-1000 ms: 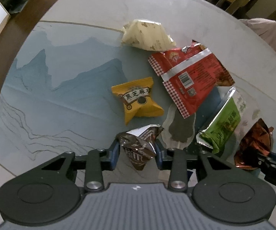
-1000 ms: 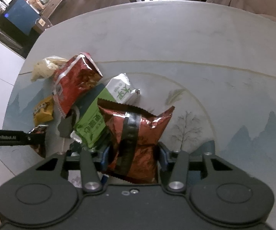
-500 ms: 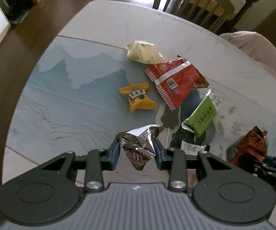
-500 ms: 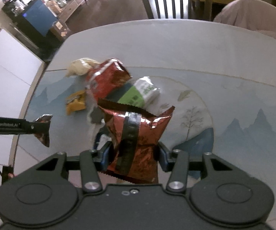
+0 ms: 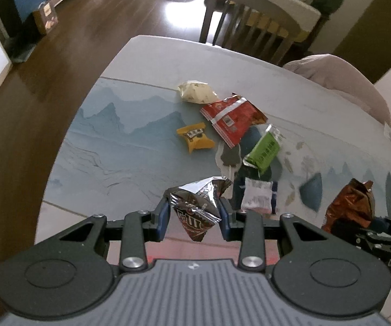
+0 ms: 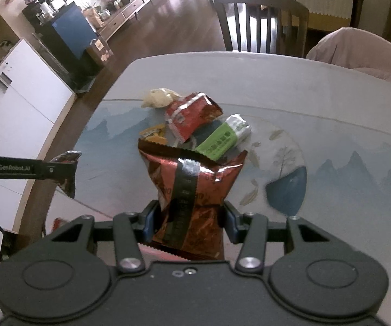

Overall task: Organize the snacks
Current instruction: 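Carry both held snacks over the box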

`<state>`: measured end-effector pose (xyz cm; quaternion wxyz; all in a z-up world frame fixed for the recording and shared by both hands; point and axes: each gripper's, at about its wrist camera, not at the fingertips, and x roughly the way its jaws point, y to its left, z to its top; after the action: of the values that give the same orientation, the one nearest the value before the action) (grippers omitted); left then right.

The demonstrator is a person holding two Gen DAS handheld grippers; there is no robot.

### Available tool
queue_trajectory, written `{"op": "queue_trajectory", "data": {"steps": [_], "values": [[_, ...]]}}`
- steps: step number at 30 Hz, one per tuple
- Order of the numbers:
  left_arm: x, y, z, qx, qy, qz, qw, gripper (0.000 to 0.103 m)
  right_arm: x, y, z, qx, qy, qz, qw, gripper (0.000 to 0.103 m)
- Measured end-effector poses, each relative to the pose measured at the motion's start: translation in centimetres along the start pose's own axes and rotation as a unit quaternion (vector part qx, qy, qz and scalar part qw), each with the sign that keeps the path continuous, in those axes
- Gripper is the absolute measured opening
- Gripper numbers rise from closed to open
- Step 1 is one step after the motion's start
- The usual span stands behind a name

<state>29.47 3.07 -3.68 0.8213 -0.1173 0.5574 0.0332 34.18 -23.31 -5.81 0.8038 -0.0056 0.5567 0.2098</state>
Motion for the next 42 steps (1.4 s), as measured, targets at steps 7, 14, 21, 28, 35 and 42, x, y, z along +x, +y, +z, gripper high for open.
{"op": "queue_trajectory", "data": {"steps": [7, 14, 21, 28, 35, 42], "values": [[-3.8, 0.6, -2.8, 0.028, -0.006, -0.014, 0.9995, 0.036, -2.7, 3.2, -2.8, -0.003, -0.014, 0.003, 1.000, 0.048], [-6.4, 0.9, -6.0, 0.069, 0.000, -0.019, 0.9974, 0.036, -4.2, 5.7, -6.0, -0.004, -0.016, 0.007, 1.000, 0.047], [-6.5, 0.8, -9.9, 0.102, 0.023, -0.016, 0.9944, 0.036, -3.9, 7.2, -9.2, -0.002, -0.004, 0.005, 1.000, 0.047], [-4.9, 0.1, -13.8, 0.137, 0.048, -0.021, 0.9892, 0.036, -2.4, 8.4, -12.0, -0.004, 0.019, 0.008, 1.000, 0.047], [-1.6, -0.5, -16.5, 0.158, 0.069, -0.007, 0.9850, 0.036, 0.8, 8.6, -14.5, -0.002, 0.061, 0.001, 0.998, 0.047], [2.0, -0.1, -17.3, 0.148, 0.096, 0.001, 0.9844, 0.036, 3.8, 9.0, -16.7, -0.005, 0.096, -0.003, 0.995, 0.047]]}}
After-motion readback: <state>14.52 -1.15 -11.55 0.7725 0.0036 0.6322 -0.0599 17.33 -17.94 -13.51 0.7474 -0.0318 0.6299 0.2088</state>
